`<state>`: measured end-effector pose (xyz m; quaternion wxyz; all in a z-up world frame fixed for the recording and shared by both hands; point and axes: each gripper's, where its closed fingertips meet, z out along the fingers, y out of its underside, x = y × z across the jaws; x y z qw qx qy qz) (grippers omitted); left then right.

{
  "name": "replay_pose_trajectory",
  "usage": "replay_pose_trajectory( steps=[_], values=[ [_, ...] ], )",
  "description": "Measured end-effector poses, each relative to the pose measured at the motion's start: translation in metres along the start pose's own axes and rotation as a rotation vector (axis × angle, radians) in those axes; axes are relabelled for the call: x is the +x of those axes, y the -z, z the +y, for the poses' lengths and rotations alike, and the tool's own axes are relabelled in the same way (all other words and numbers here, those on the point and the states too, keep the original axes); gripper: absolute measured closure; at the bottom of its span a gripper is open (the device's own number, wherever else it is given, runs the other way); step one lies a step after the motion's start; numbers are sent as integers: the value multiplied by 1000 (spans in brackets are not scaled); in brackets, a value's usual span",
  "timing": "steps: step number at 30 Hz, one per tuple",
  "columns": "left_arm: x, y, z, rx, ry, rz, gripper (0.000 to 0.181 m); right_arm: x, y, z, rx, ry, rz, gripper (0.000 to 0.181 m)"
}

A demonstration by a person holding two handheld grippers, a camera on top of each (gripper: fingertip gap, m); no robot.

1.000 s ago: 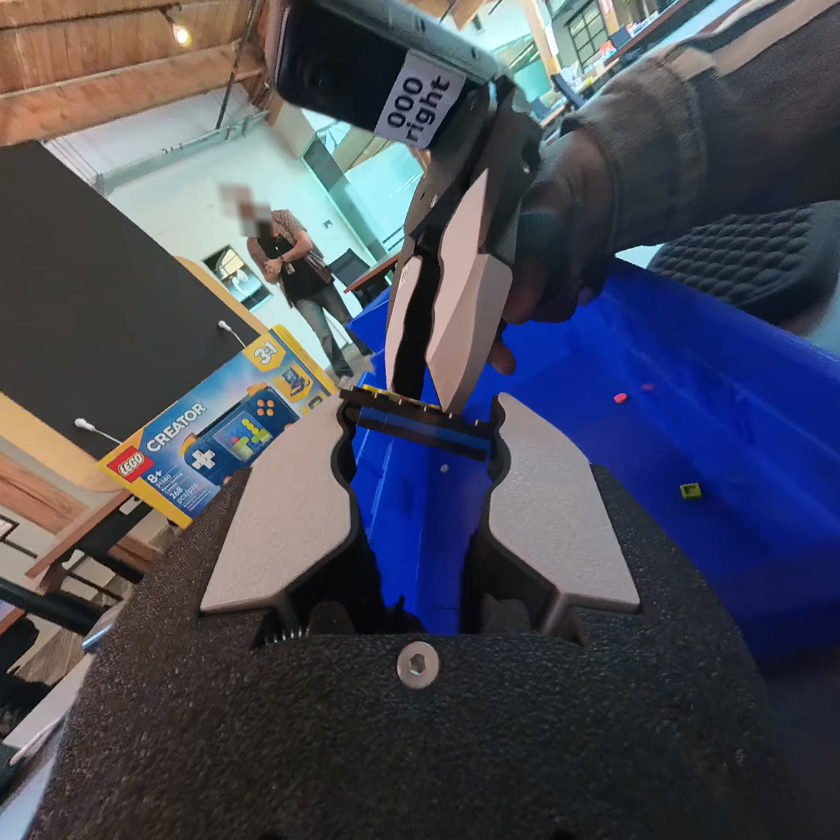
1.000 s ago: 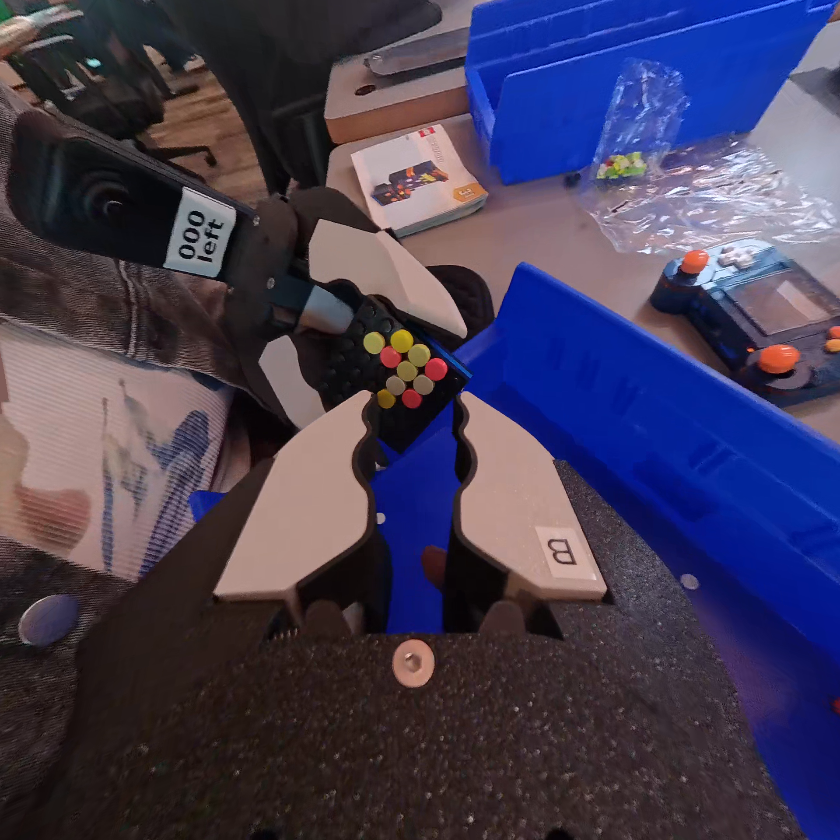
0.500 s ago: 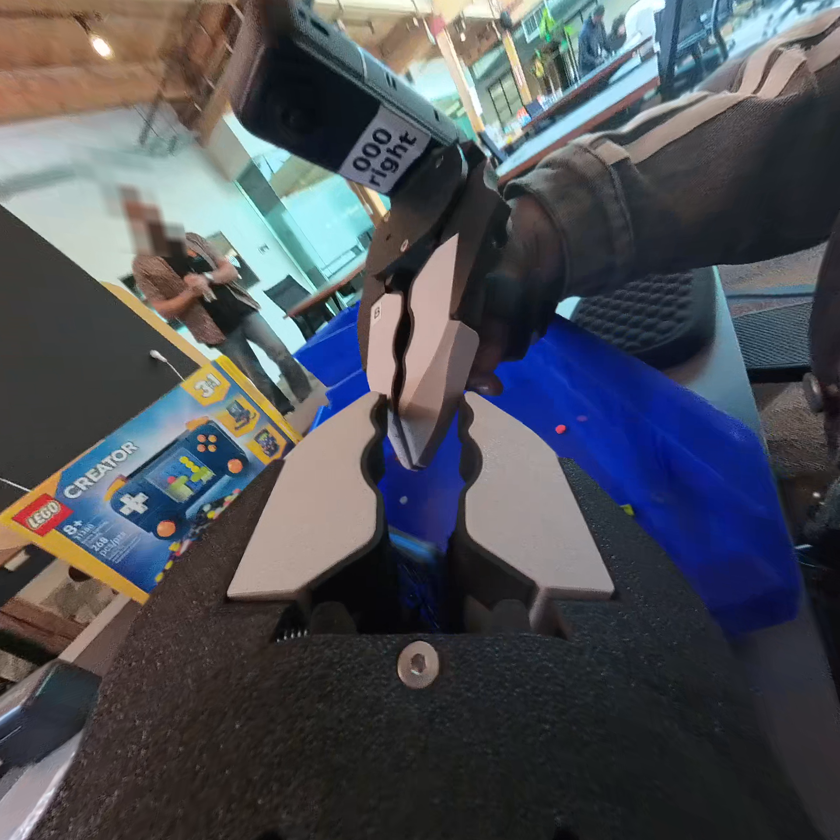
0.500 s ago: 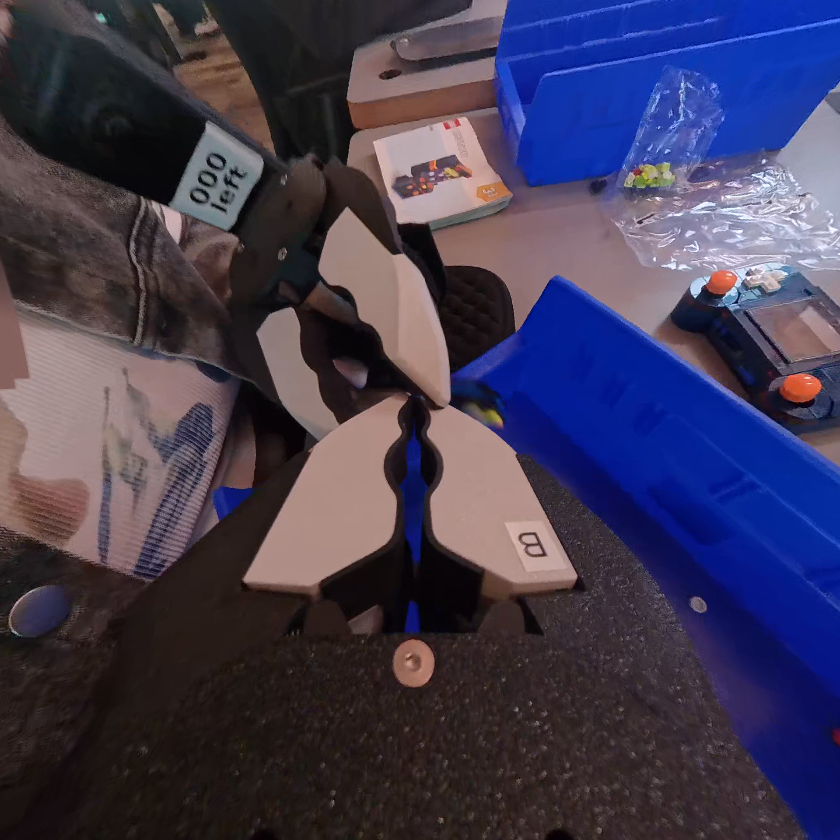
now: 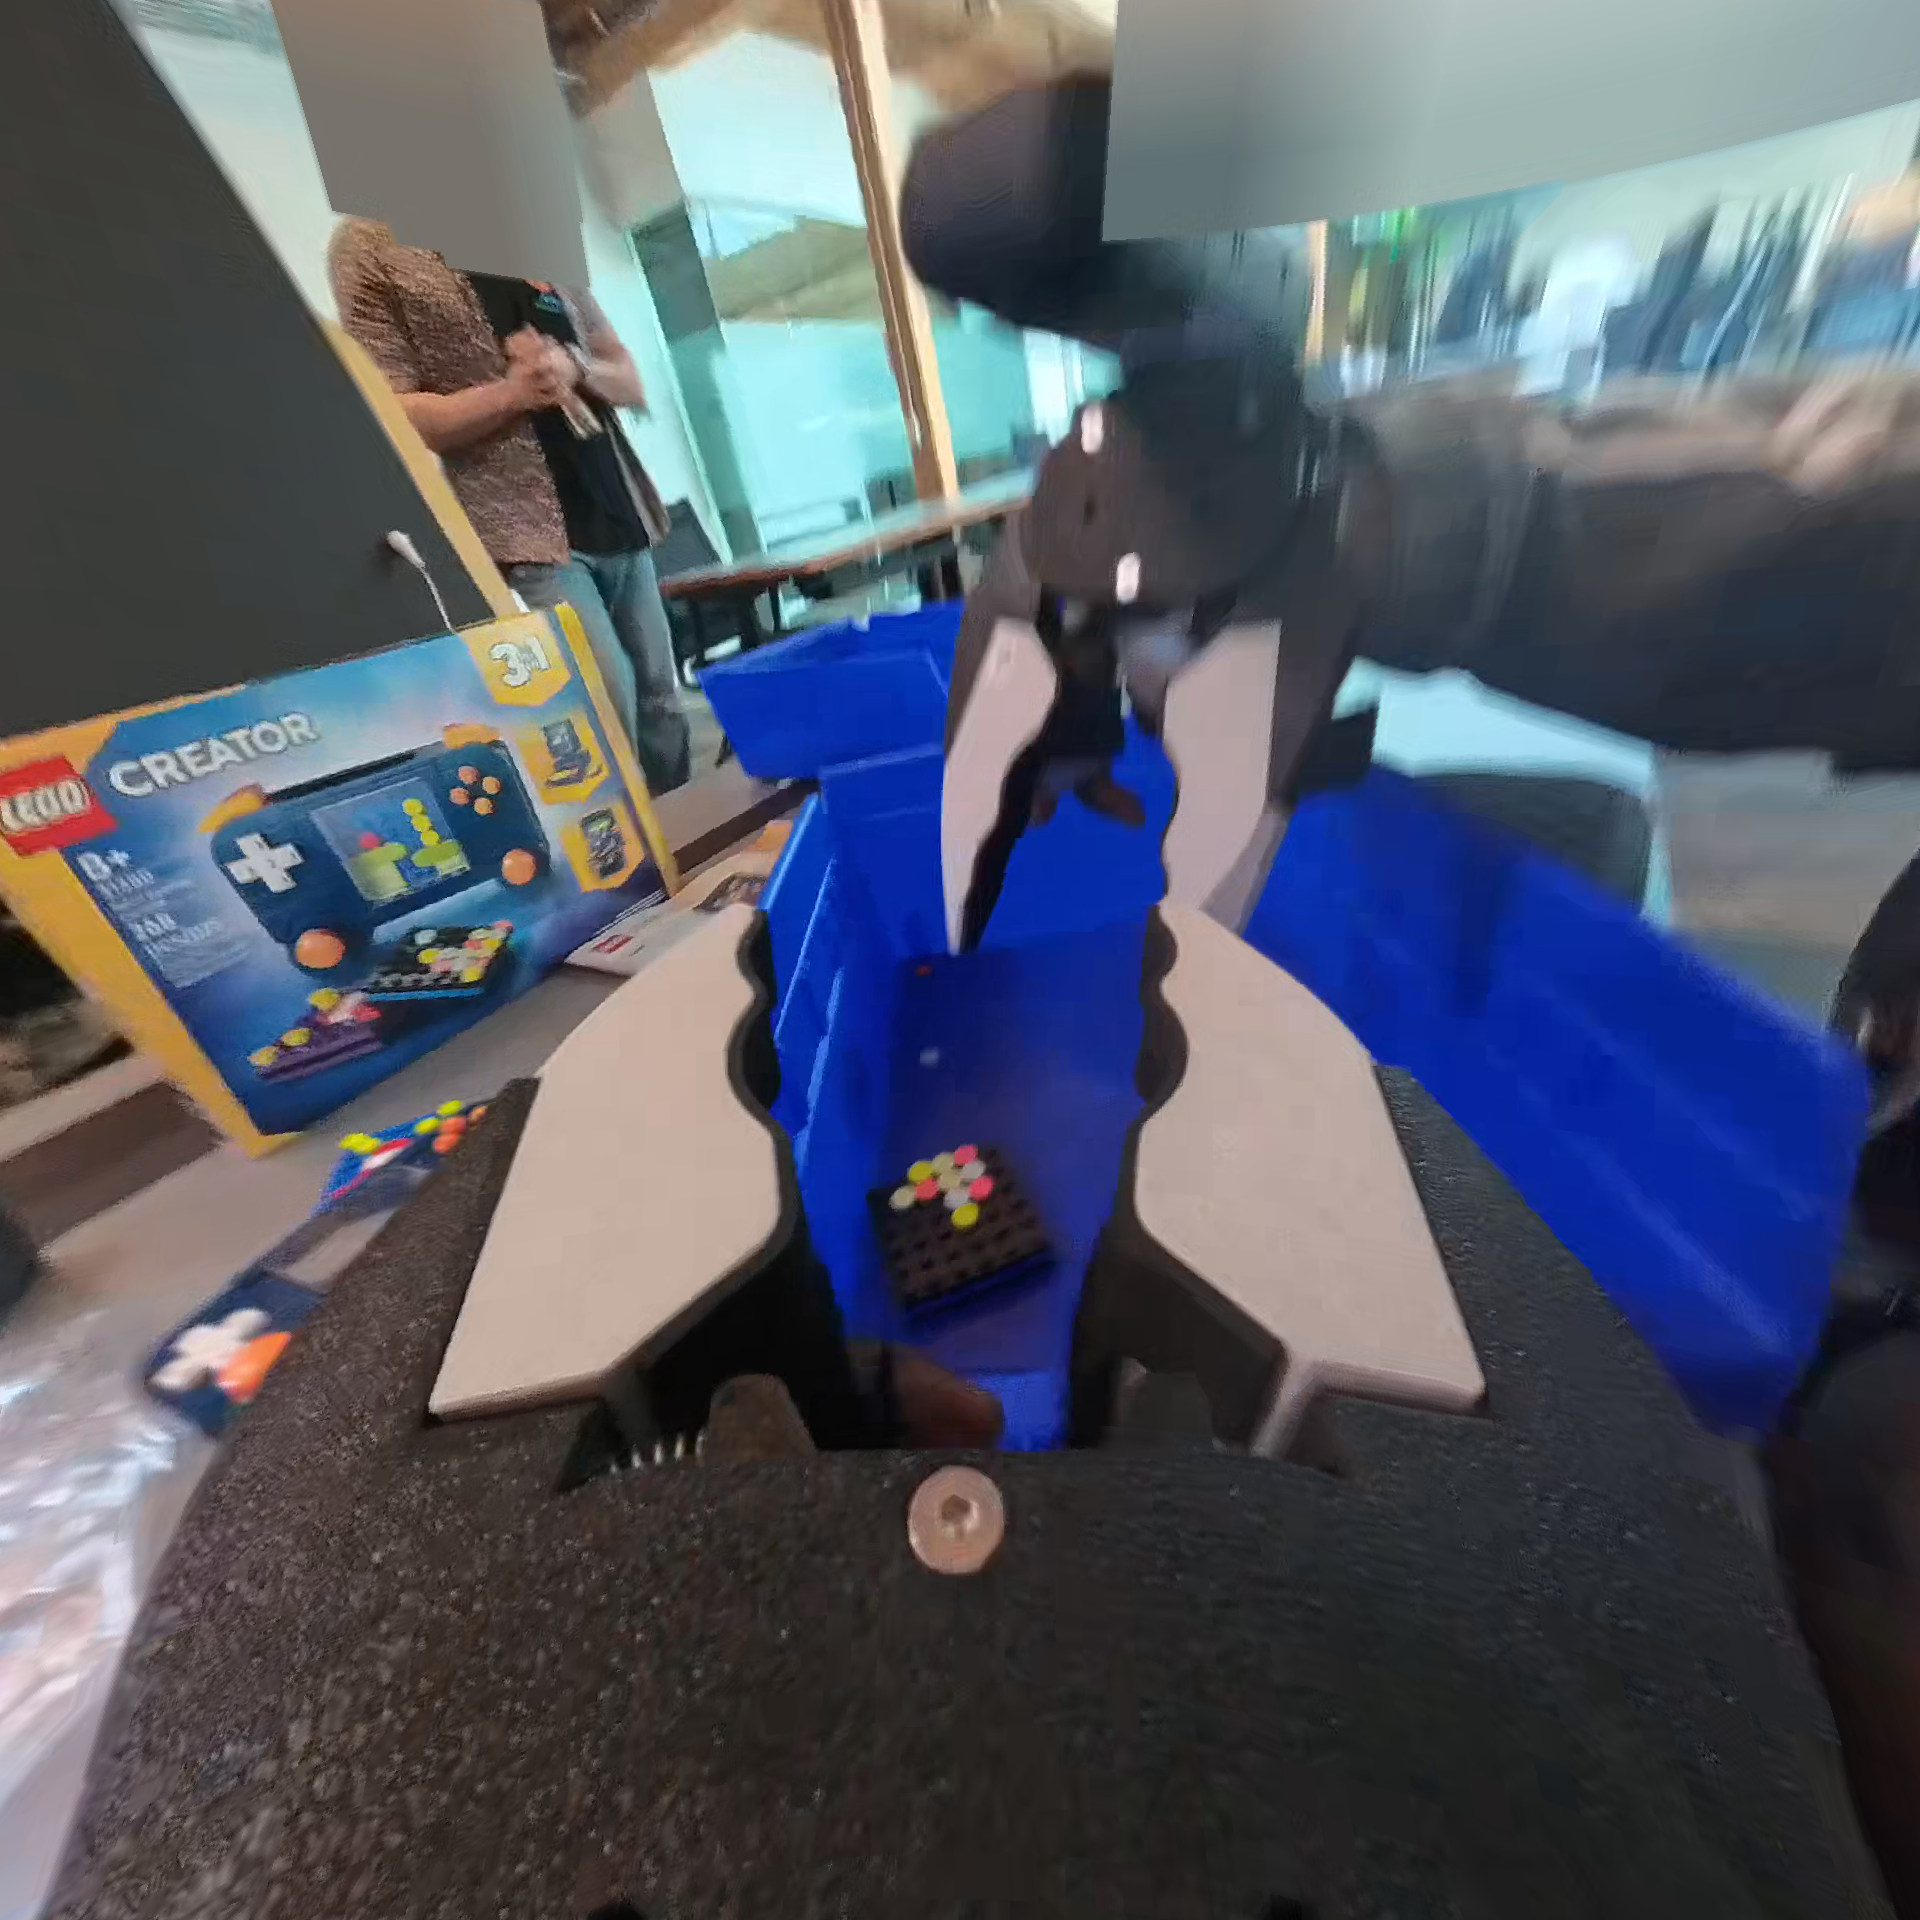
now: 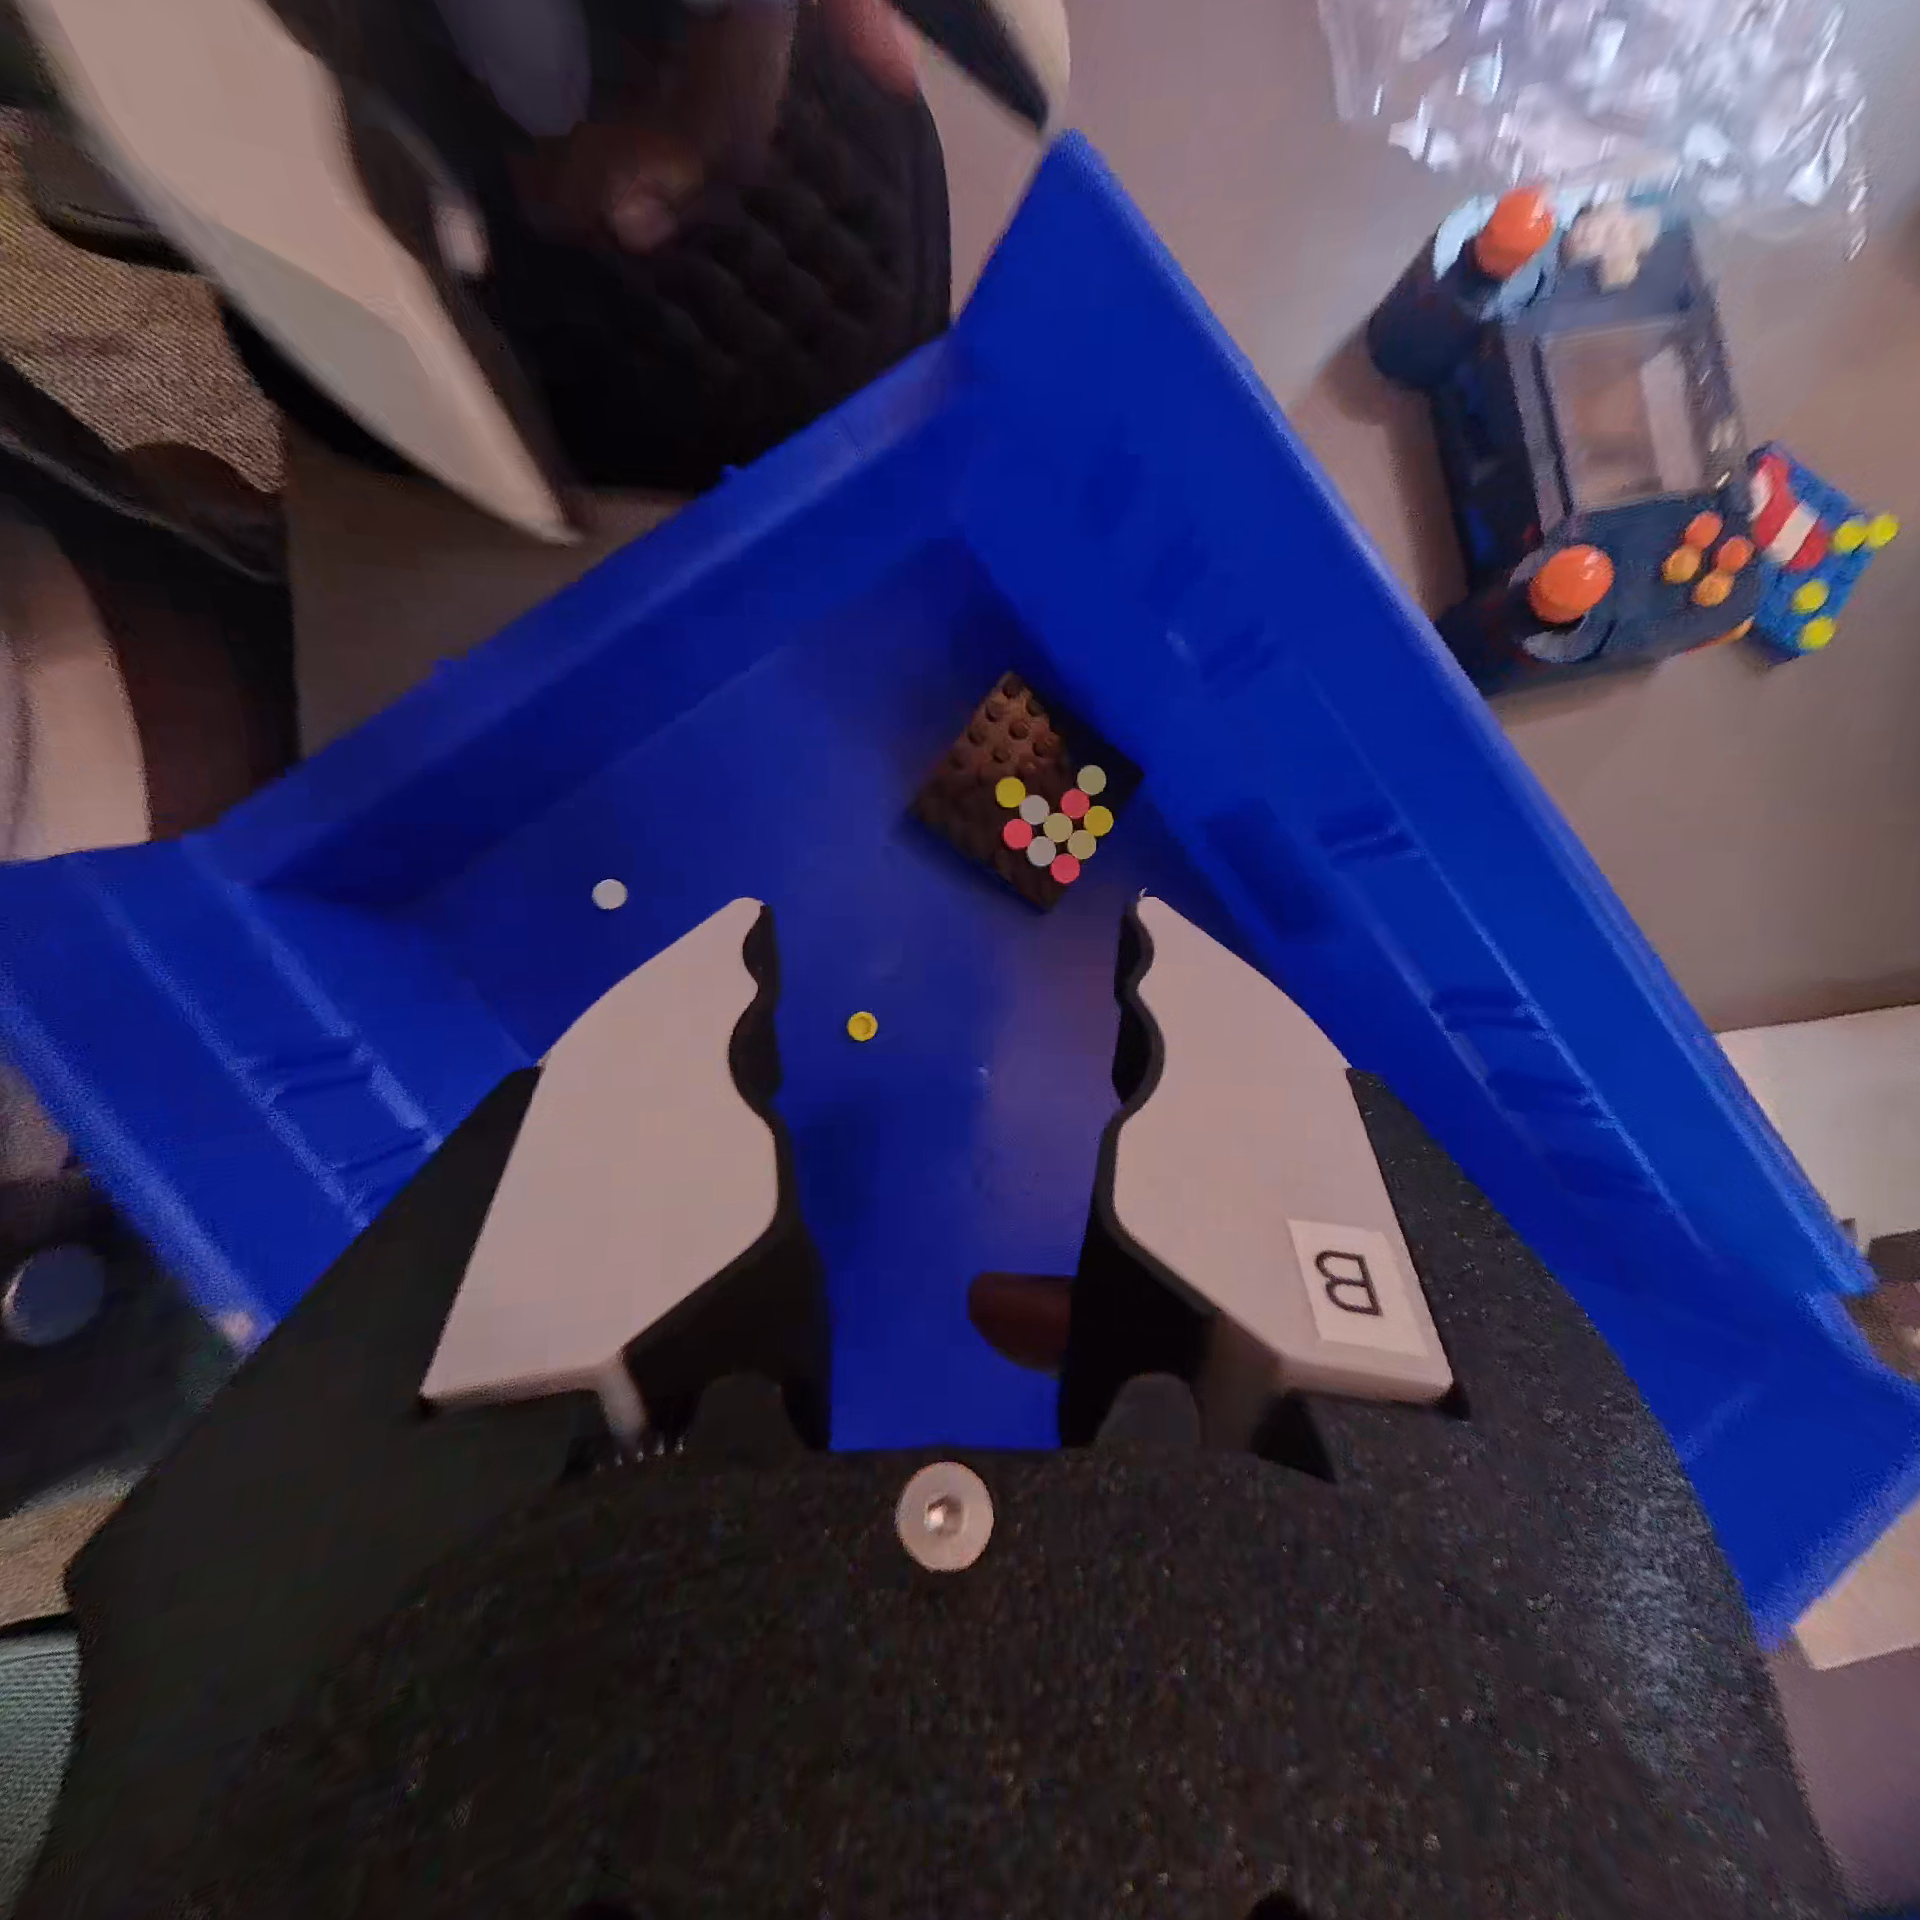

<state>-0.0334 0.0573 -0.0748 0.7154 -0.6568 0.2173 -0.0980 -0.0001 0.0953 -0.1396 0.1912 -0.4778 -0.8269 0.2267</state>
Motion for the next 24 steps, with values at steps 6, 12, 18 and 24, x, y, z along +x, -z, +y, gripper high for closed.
replay_pose_trajectory(
  steps=[6, 12, 18, 24],
  values=[
    [-32, 24, -25, 365, 227, -111, 95, 4, -49, 4, -125, -142, 9, 104],
    [-28, 34, -40, 490, 68, -164, 66, 13, -69, 9, -206, -207, 47, 107],
    [-29, 31, -36, 472, 75, -173, 55, 15, -88, 21, -299, -236, 19, 106],
    [-28, 27, -30, 419, -10, -206, 53, 19, -70, 5, -129, -259, 25, 125]
  ],
)
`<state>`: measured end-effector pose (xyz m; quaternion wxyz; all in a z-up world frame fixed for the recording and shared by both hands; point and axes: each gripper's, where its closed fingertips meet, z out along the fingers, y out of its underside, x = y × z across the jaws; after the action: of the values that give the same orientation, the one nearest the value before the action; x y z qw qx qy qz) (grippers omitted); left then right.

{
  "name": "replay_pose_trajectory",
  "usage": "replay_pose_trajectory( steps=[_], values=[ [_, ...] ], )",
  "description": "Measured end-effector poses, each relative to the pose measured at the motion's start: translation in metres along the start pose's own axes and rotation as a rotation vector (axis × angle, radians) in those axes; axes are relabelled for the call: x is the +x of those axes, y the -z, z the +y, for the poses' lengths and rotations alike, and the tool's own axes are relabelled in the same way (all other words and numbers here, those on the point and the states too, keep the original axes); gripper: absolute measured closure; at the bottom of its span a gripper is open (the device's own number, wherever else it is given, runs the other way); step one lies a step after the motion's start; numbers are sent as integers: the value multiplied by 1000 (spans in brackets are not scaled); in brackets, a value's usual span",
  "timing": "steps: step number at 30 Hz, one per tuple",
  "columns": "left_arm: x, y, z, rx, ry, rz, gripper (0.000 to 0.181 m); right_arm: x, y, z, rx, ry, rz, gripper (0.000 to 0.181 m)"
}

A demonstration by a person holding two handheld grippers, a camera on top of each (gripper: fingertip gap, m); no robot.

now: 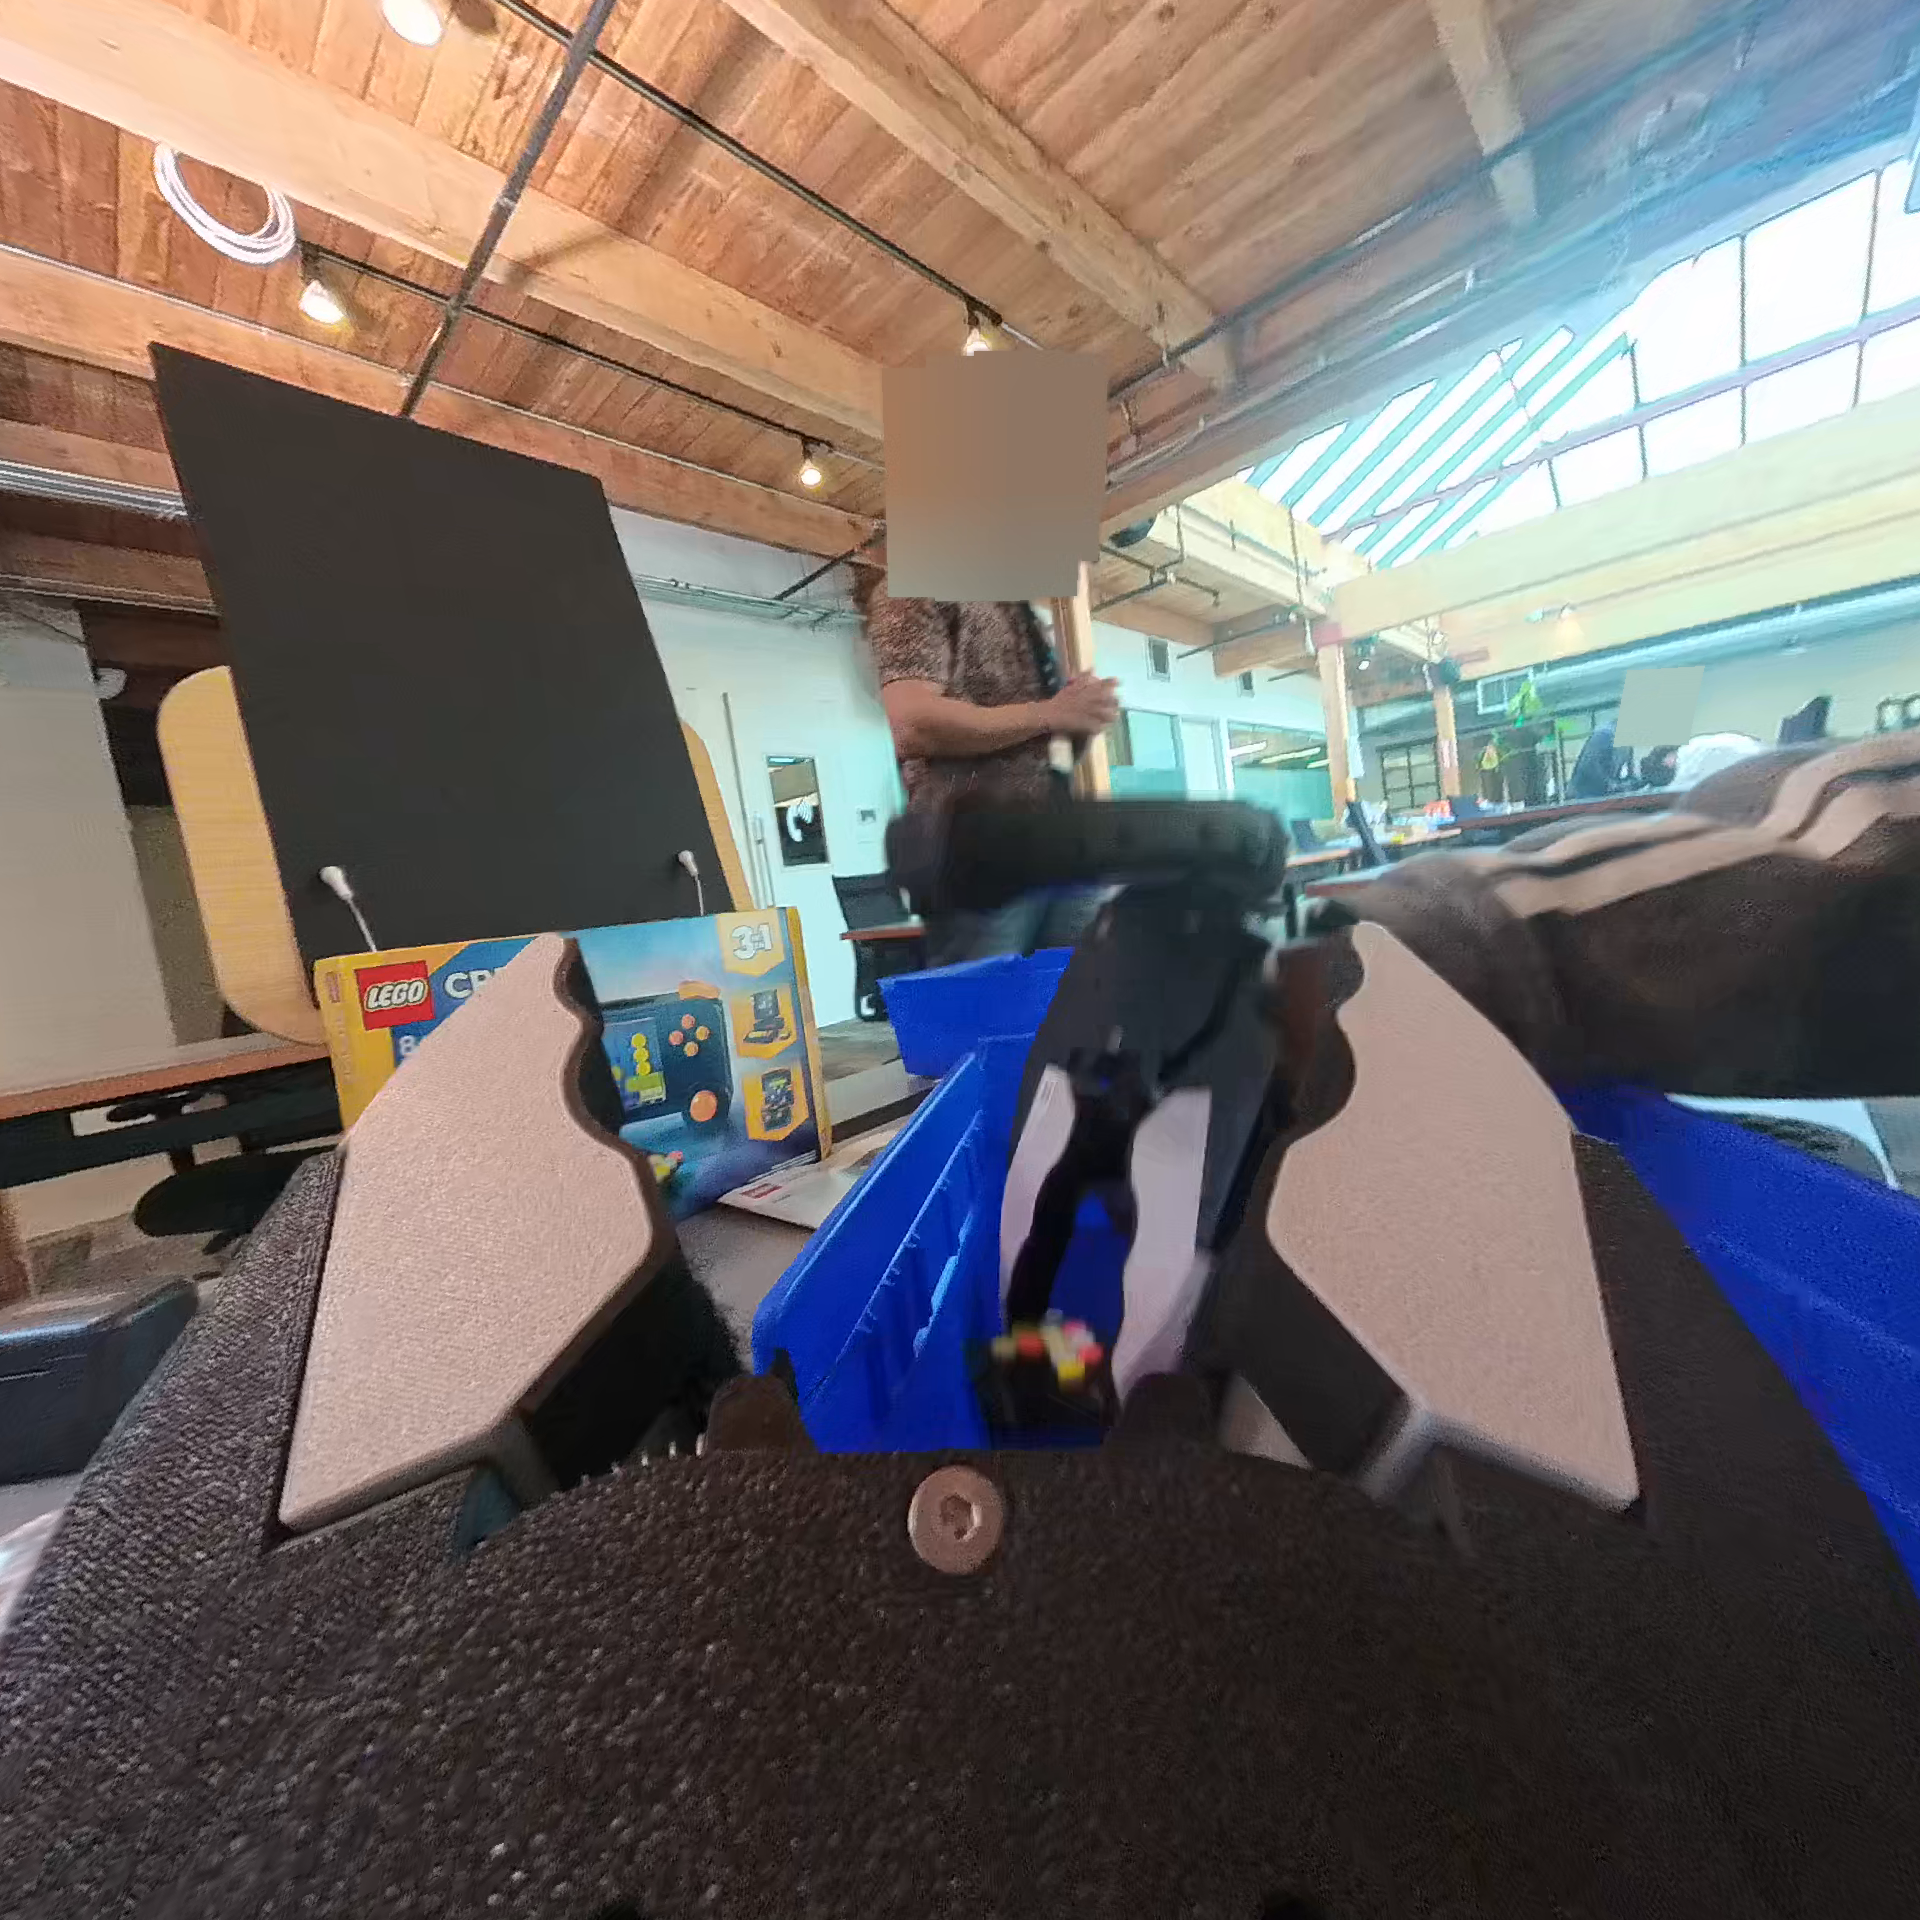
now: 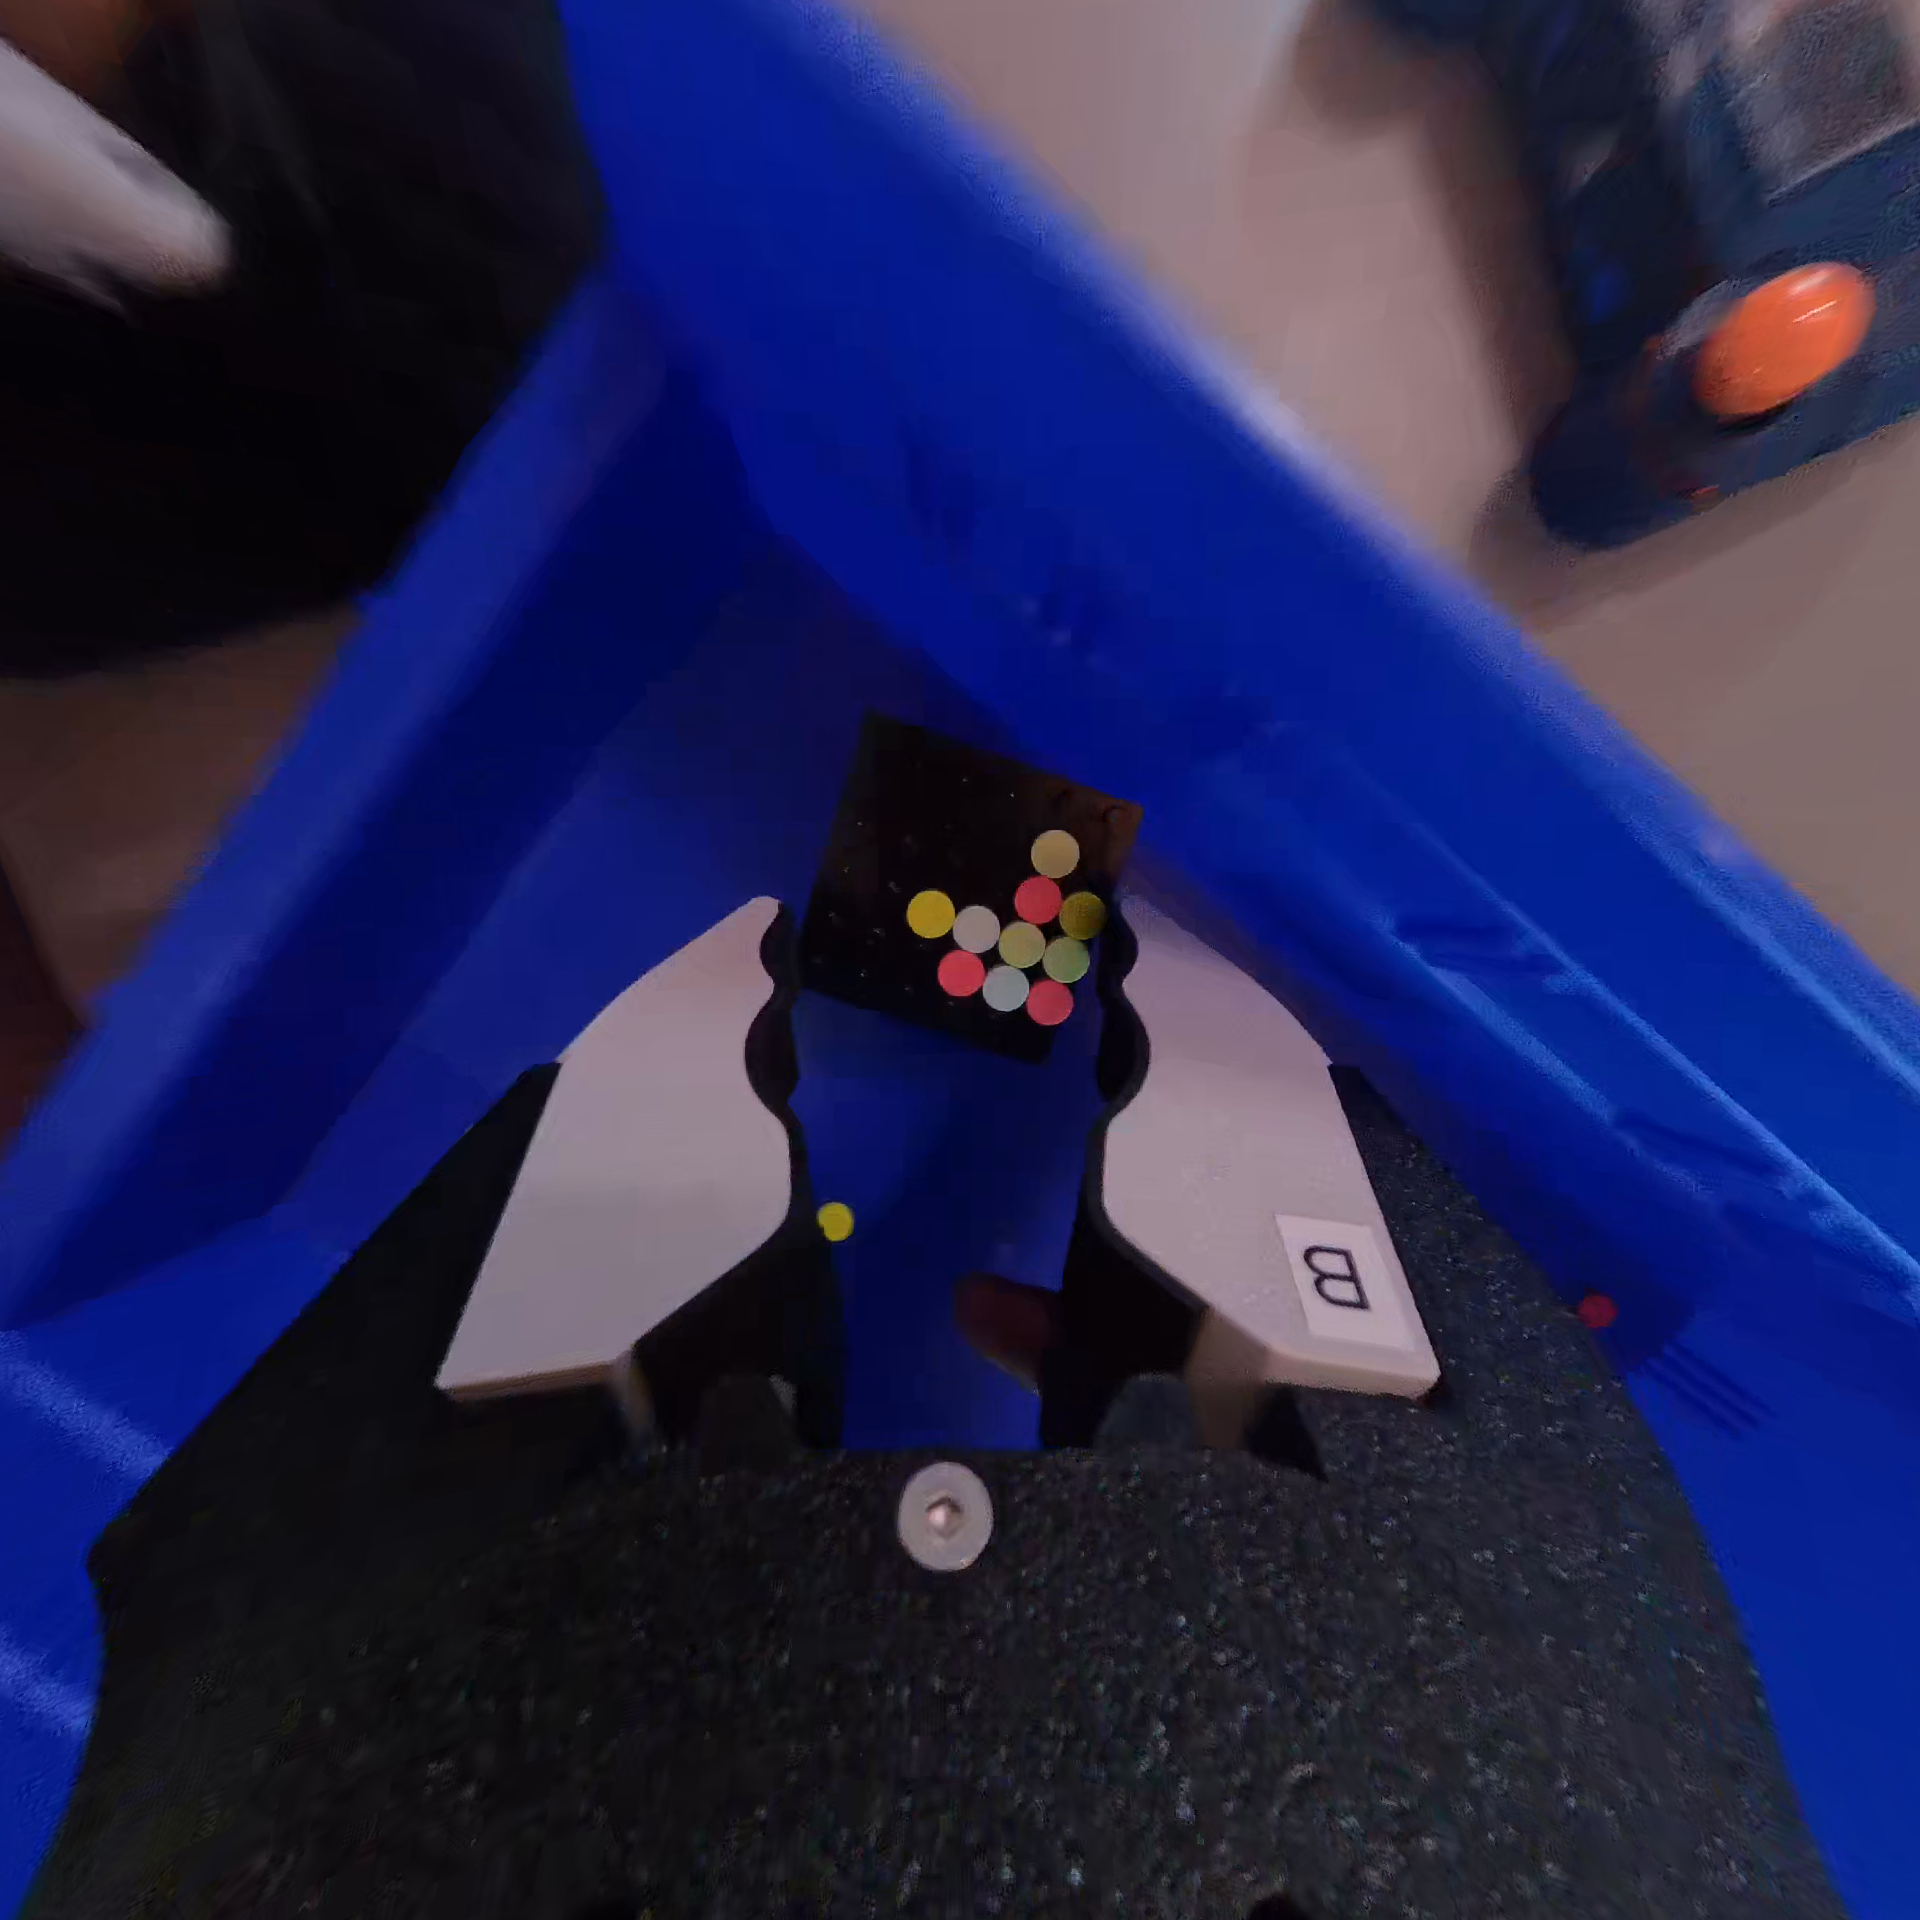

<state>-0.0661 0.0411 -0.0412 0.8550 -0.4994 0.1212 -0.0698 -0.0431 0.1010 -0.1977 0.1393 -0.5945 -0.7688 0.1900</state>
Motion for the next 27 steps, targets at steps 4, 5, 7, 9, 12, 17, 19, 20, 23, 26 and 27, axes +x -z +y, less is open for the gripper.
replay_pose_trajectory(
  steps=[4, 5, 7, 9, 12, 17, 19, 20, 23, 26, 27],
  values=[
    [4, 0, -3, -2, -82, 4, 59, -19, 67, -44, 433, -185, -160, 125],
    [9, -2, -1, -23, -122, 24, 60, -28, 84, -53, 538, -232, -236, 125],
    [23, -6, 4, -67, -199, 86, 64, -45, 111, -62, 686, -306, -382, 125],
    [36, -11, 3, -84, -208, 142, 66, -63, 121, -61, 737, -331, -496, 126],
    [58, -18, -1, -78, -131, 255, 74, -79, 124, -57, 773, -355, -587, 125],
    [69, -20, 12, -136, -279, 302, 105, -92, 130, -53, 790, -330, -614, 125],
    [75, -20, 12, -137, -333, 318, 117, -99, 132, -51, 783, -307, -622, 125],
    [78, -20, 15, -159, -344, 333, 121, -101, 132, -51, 775, -300, -622, 126],
    [79, -21, 16, -163, -352, 320, 125, -105, 130, -49, 764, -287, -617, 126],
    [79, -21, 15, -161, -328, 313, 125, -105, 131, -49, 778, -293, -614, 126],
    [79, -22, 17, -173, -321, 309, 125, -104, 131, -49, 783, -299, -603, 125]
  ],
)
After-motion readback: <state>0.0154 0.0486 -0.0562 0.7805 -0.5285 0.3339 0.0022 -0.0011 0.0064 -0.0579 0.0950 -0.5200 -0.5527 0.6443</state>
